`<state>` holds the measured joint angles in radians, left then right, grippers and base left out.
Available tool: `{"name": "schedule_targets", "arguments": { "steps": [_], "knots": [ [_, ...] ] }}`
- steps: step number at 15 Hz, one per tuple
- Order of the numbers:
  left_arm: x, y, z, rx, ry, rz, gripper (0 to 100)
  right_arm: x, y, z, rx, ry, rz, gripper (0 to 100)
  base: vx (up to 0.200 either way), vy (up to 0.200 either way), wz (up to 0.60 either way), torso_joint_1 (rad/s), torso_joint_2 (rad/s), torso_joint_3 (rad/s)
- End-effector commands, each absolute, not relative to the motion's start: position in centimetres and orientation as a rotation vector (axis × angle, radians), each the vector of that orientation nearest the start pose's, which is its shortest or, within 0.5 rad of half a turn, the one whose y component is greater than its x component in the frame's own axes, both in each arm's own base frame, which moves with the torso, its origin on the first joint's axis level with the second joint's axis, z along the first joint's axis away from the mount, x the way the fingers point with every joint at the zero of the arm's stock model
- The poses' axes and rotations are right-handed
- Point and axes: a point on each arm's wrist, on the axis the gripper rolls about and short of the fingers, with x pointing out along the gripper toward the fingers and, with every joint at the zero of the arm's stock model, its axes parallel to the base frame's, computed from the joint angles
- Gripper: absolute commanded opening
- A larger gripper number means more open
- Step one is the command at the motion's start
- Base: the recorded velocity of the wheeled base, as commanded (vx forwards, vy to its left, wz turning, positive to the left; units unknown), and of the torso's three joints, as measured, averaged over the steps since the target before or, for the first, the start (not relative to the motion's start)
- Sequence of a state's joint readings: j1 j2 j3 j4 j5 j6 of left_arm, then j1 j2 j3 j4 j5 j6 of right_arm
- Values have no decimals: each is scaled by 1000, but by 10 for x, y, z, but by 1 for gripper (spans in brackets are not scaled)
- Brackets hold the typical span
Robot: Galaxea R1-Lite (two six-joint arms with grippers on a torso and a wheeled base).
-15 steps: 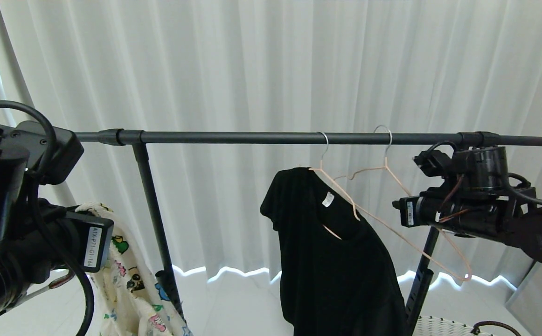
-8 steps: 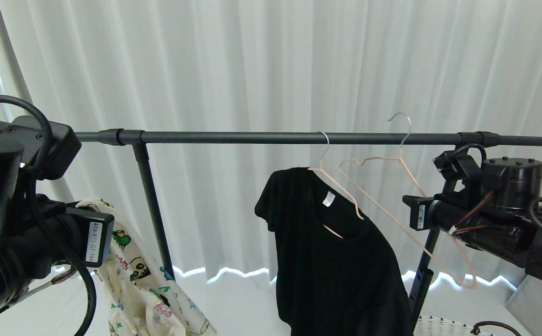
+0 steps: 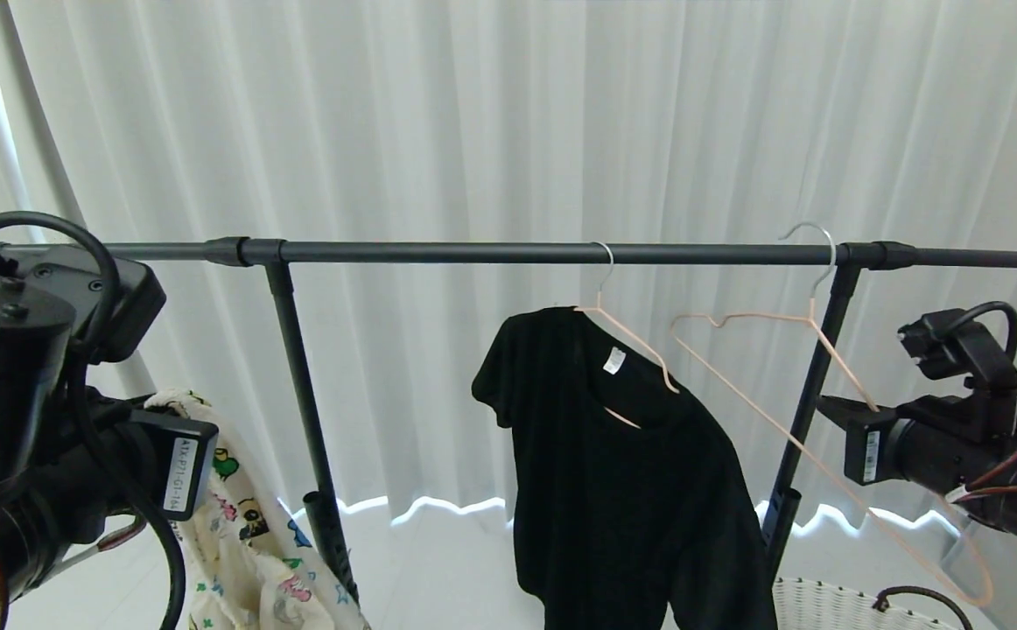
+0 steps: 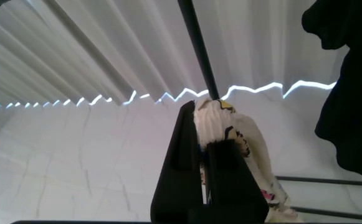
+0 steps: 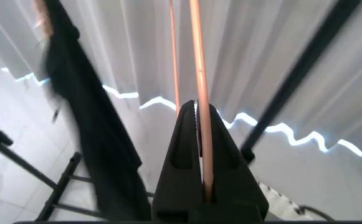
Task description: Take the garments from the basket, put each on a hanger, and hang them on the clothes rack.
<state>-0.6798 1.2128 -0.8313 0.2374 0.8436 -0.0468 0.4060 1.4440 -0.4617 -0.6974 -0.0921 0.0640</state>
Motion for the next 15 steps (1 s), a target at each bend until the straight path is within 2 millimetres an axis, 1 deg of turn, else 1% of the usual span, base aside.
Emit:
{"name": "schedule_targets", "arguments": {
  "steps": [1,5,6,9,10,13,15],
  "knots": [
    [137,-89,230,383,445,169,0,190,79,177,-9,228,309,0,-200,0,0,-17,-7,7],
    [136,-89,231,381,442,167,0,178,81,192,-16,159,347,0,-200,0,0,0,1,2],
    [136,-89,231,383,442,167,0,173,83,199,-14,126,371,0,-200,0,0,7,2,7],
    [136,-89,231,383,442,166,0,158,94,213,-3,74,462,0,-200,0,0,-1,7,2],
    [135,-91,232,385,438,152,0,149,105,216,-2,68,539,0,-200,0,0,-2,-2,12],
    [131,-101,233,398,426,91,0,132,131,210,-10,106,706,0,0,0,0,0,0,0],
    [144,-113,235,391,433,99,0,119,150,204,46,166,814,0,0,0,0,0,0,0]
  ]
}}
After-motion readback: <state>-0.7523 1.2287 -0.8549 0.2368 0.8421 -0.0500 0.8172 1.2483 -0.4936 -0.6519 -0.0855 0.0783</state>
